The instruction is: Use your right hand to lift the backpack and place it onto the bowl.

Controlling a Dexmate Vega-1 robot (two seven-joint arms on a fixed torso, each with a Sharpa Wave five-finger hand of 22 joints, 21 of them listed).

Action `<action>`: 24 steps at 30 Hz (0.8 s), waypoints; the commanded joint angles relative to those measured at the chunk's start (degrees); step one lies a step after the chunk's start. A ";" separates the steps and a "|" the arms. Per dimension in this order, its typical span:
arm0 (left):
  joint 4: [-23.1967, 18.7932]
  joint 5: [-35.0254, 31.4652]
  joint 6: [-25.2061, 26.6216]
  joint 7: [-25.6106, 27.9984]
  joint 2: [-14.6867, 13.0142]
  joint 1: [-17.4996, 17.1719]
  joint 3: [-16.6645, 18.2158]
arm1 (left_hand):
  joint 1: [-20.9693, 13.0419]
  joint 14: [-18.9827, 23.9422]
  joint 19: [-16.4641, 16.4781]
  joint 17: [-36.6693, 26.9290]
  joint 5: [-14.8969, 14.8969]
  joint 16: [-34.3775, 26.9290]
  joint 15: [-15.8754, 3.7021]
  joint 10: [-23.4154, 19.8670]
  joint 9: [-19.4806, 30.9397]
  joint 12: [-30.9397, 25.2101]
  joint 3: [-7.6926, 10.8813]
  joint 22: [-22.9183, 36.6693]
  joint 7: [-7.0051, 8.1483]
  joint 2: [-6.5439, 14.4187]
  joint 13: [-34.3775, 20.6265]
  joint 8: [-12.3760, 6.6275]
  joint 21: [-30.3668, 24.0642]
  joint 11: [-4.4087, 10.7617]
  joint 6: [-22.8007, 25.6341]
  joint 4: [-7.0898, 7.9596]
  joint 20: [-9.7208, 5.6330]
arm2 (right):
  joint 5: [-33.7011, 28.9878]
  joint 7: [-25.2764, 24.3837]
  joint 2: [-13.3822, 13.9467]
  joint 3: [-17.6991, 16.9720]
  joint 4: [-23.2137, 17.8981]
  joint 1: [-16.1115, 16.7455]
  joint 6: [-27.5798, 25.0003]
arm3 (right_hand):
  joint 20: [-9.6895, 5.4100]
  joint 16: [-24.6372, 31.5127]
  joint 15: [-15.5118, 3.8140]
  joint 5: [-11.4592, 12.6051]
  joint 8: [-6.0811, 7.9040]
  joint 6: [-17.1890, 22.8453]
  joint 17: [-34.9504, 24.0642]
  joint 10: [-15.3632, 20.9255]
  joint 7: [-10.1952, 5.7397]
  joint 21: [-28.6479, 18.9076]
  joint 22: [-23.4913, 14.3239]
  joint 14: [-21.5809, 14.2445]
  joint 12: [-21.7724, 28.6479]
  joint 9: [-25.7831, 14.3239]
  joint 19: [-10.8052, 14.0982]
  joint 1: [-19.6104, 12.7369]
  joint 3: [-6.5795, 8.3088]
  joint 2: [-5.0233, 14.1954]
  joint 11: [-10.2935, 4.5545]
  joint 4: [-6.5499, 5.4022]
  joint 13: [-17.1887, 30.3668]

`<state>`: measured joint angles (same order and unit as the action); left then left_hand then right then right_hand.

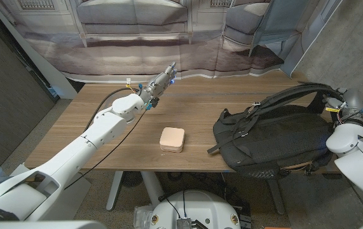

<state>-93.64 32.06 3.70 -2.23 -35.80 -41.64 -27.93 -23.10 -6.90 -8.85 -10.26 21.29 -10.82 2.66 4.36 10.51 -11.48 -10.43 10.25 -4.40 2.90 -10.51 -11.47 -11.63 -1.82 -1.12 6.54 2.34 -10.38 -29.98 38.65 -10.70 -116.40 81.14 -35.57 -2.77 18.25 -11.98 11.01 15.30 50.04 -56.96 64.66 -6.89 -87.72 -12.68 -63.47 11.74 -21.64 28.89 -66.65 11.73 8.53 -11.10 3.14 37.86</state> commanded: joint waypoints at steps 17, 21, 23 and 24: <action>2.52 -0.10 -0.51 -0.95 1.30 1.18 -0.81 | -0.15 -0.32 -0.35 -0.23 0.20 0.03 0.30 0.48 0.28 0.04 -0.70 0.21 -0.29 0.81 -0.16 0.13 0.09 0.03 0.19 -0.06 0.43 | 7.43 0.09 5.76 -0.41 -1.00 2.74 -3.58 | -6.62 -7.12 1.13 0.34 -3.56 -7.15 29.34 -23.49 -5.82 26.95 2.67 21.64 0.80 4.97 -2.71 13.08 -0.62 -6.03 -0.15 -1.56 -15.26; 3.03 -0.20 -0.68 -1.42 1.40 1.48 -1.01 | -0.19 -0.33 -0.33 -0.23 0.20 0.04 0.32 0.48 0.28 0.04 -0.76 0.21 -0.26 0.85 -0.16 0.11 0.09 0.08 0.24 -0.07 0.45 | 8.28 1.79 7.25 -1.10 -1.91 3.64 -4.65 | -4.57 -7.61 2.70 0.71 -4.23 -10.90 30.44 -27.26 -5.69 29.18 2.73 25.44 0.27 5.28 -4.79 14.85 -1.71 -7.58 1.47 -1.67 -15.68; 3.22 -0.12 -0.70 -1.52 1.47 1.53 -1.00 | -0.20 -0.34 -0.28 -0.23 0.20 0.04 0.34 0.48 0.28 0.03 -0.80 0.21 -0.26 0.87 -0.16 0.11 0.07 0.03 0.24 -0.07 0.43 | 8.66 2.66 7.96 -1.51 -2.27 4.10 -4.88 | -3.50 -7.72 3.03 0.83 -4.51 -13.00 30.96 -29.36 -5.63 30.21 2.76 27.15 -0.04 5.39 -5.65 15.82 -2.25 -8.29 2.01 -1.83 -15.88; 3.14 -0.14 -0.49 -1.53 1.40 1.58 -1.04 | -0.21 -0.32 -0.28 -0.23 0.20 0.03 0.34 0.47 0.28 0.03 -0.81 0.21 -0.26 0.87 -0.16 0.11 0.07 0.01 0.23 -0.07 0.45 | 8.61 2.93 8.42 -1.53 -2.48 4.27 -5.27 | -3.03 -7.76 3.41 0.92 -4.68 -14.08 31.19 -30.27 -5.51 30.70 2.77 27.90 -0.13 5.45 -6.17 15.97 -2.32 -8.41 2.11 -1.79 -15.94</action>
<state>-91.50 31.94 3.40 -3.12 -34.76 -40.61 -28.66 -23.41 -6.91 -8.85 -10.26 21.29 -10.82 2.66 4.36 10.52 -11.48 -10.91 10.25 -4.40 3.20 -10.51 -11.47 -11.63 -1.82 -1.12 6.55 2.34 -3.85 -30.26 43.79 -10.84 -117.03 83.32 -38.79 -2.65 10.69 -3.68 11.47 11.07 38.00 -26.18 36.26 -12.48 -58.02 -9.86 -37.18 11.86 -16.22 23.65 -51.54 9.78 0.46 -9.48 1.39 22.02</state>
